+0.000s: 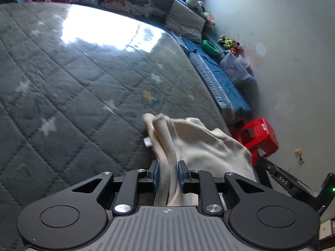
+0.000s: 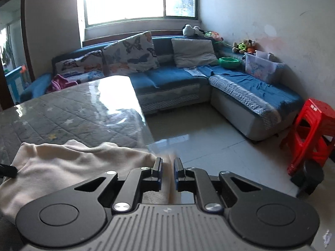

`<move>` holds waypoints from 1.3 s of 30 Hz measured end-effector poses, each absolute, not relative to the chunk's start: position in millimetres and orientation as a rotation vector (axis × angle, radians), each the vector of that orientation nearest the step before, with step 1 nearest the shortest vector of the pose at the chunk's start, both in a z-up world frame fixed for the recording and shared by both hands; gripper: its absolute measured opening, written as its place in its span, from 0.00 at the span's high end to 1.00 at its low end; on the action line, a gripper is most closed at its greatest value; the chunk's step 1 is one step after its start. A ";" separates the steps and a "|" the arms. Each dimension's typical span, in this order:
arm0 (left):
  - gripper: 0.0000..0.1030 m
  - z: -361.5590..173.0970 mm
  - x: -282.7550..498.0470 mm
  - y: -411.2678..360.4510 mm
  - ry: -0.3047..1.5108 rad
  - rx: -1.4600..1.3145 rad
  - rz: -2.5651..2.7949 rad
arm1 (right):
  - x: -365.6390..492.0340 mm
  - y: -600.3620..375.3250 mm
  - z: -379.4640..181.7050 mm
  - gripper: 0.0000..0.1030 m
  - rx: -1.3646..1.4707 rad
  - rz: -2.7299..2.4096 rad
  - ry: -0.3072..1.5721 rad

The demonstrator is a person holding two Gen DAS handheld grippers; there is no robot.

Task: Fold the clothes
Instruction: 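Lift the sweatshirt with both grippers and carry it across the mat, then lower the folded sweatshirt onto the mat and open both grippers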

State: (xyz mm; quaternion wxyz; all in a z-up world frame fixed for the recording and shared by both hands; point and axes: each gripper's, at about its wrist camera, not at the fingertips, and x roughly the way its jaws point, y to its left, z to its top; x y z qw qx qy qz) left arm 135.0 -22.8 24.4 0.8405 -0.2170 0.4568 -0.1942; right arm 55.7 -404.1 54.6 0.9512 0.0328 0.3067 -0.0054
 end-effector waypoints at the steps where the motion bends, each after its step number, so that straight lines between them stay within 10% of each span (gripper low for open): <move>1: 0.68 25.0 135.2 -21.3 0.959 -0.447 -0.396 | 56.5 -404.4 53.2 0.89 0.066 -0.013 0.627; 39: 0.67 24.0 175.2 -80.9 0.945 -0.341 -0.449 | 76.9 -360.7 35.3 0.77 0.030 0.132 0.690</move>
